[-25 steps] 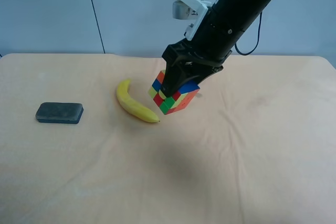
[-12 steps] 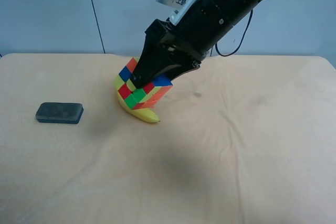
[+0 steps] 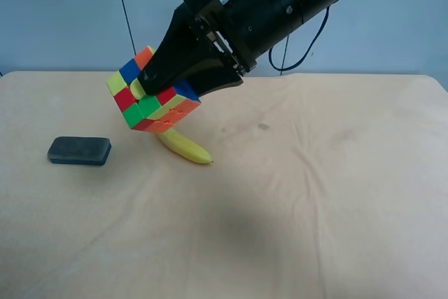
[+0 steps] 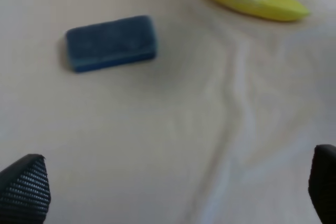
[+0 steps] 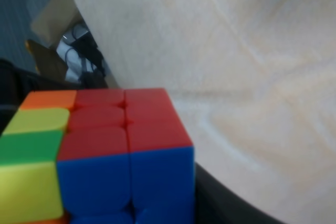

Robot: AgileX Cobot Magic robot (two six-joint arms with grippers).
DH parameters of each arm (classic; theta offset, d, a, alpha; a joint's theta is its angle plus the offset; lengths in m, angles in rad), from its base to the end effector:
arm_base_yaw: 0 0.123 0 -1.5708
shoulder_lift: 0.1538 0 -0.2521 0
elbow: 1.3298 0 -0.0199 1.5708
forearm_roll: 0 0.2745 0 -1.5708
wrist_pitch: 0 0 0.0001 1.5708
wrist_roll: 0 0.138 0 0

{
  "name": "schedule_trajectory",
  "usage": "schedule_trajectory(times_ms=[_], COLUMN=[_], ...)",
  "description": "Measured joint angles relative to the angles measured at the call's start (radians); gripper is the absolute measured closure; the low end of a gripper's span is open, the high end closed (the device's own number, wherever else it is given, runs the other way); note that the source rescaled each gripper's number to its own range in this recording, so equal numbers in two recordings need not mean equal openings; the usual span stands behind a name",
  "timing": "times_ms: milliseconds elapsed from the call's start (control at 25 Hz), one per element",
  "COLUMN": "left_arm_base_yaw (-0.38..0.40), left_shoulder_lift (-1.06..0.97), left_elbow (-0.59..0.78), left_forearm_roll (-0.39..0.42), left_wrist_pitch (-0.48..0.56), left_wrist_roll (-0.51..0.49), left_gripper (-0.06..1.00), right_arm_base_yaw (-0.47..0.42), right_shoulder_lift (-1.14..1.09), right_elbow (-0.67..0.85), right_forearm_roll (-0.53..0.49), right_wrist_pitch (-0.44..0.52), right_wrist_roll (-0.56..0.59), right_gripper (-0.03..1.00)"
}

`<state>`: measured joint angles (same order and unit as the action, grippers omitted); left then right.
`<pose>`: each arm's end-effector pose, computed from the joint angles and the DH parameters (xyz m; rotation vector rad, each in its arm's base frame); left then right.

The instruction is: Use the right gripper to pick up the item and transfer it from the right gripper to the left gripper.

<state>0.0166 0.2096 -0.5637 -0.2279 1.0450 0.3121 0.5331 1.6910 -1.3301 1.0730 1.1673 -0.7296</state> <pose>0.1167 -0.0250 0.2722 0.3051 2.1297 -0.0893 0.2650 0.2859 0.2377 -1.0896 2.3391 1.3999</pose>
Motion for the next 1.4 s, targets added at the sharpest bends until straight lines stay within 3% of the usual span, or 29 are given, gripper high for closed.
schedule_trajectory(times_ms=[200,440,1000,1400], left_arm_base_yaw=[-0.066,-0.151,-0.372,-0.474], left_shoulder_lift=[0.034,0.095,0.307,0.458], left_elbow=[-0.015,-0.015,-0.017,-0.036], left_forearm_roll=[-0.036,-0.046,-0.055,0.002], left_wrist_pitch=[-0.008,-0.025,-0.18,-0.289], left_wrist_roll=[0.098,0.128,0.2,0.218], left_gripper=[-0.06,-0.06,-0.06,-0.06], right_arm_base_yaw=[0.001,0.001,0.001,0.001], right_shoulder_lift=[0.0,0.0,0.0,0.039], right_elbow=[-0.002,-0.003,-0.003,-0.007], right_forearm_roll=[0.028,0.072,0.088,0.087], right_wrist_pitch=[0.007,0.018,0.019,-0.025], right_wrist_roll=[-0.003,-0.009,0.006,0.09], right_gripper=[0.97,0.97,0.97,0.97])
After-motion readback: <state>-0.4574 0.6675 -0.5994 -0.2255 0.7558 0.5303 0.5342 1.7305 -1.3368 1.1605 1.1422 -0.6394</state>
